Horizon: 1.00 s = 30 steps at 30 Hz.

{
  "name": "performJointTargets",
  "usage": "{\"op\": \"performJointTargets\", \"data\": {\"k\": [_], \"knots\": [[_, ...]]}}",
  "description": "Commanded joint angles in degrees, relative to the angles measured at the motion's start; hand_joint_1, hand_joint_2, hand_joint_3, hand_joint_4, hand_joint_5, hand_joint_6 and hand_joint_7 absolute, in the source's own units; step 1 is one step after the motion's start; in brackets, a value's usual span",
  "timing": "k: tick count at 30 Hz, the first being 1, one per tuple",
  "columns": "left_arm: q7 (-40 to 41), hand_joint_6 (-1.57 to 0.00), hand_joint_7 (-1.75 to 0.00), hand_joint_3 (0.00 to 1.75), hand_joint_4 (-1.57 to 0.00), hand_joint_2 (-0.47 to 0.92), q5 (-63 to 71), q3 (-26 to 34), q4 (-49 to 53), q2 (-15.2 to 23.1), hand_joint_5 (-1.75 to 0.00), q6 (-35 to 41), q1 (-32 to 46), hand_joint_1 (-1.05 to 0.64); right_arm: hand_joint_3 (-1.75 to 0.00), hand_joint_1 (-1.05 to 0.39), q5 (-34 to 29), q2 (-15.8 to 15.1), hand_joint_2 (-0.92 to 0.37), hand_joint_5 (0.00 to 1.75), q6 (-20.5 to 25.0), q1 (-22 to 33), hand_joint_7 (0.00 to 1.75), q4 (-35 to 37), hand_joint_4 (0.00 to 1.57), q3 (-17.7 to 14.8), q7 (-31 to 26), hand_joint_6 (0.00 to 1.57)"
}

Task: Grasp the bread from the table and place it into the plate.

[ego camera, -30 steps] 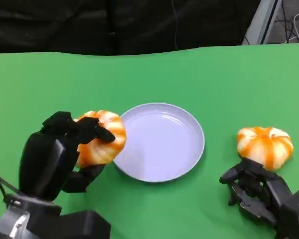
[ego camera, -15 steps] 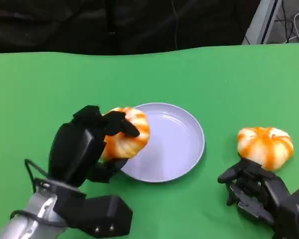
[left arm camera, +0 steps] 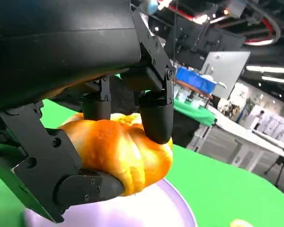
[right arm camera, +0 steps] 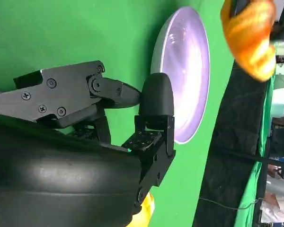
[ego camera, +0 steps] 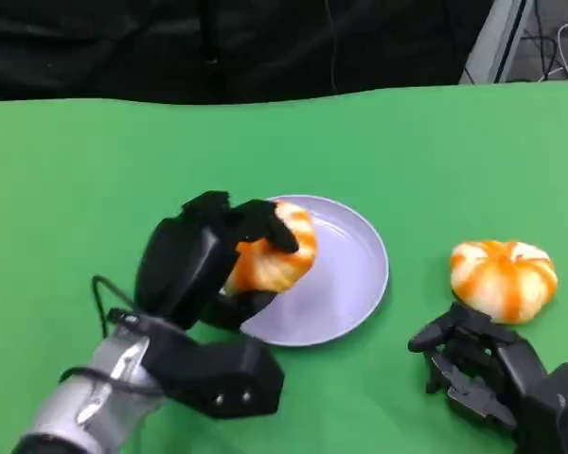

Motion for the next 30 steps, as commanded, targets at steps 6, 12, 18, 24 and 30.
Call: {"op": "performJointTargets", "data": {"k": [6,12,18,24,30], "knots": [[-1.31,-0.73,-1.41,0.79,-0.70,0.59,-1.09,-1.74,9.13,-1.60,-1.75,-0.38,-5.94,-0.06,-0.51,-0.22,-0.19,-0.53,-0.92,1.74,-0.22,0.97,1.21,-0.02,0.64,0.02,-0.51,0.68],[-1.68,-0.75,-1.37,0.73,-0.71,0.64,-1.54,-3.31,15.62,-2.97,-1.74,-1.50,-9.45,-0.06,-0.51,-0.23,-0.39,-0.44,-0.92,1.74,0.06,1.52,1.21,-0.84,0.63,0.44,-0.98,0.68],[-4.85,-0.75,-1.28,0.48,-0.67,0.73,-2.39,-4.91,22.47,-4.17,-1.69,-3.46,-13.36,-0.06,-0.50,-0.24,-0.46,-0.31,-0.92,1.74,0.22,1.27,1.20,-0.57,0.63,0.53,-1.03,0.68],[-4.06,-0.74,-1.29,0.42,-0.65,0.79,-1.83,-6.42,26.21,-5.23,-1.70,-3.97,-15.21,-0.04,-0.50,-0.24,-1.09,-0.37,-0.92,1.75,0.46,1.45,1.21,-0.93,0.63,0.92,-2.03,0.68],[-3.95,-0.75,-1.14,0.28,-0.63,0.87,-2.14,-6.83,28.46,-6.07,-1.59,-3.21,-16.64,-0.05,-0.50,-0.24,-0.79,-0.35,-0.92,1.75,0.49,1.40,1.21,-0.77,0.62,0.90,-1.80,0.68]]}}
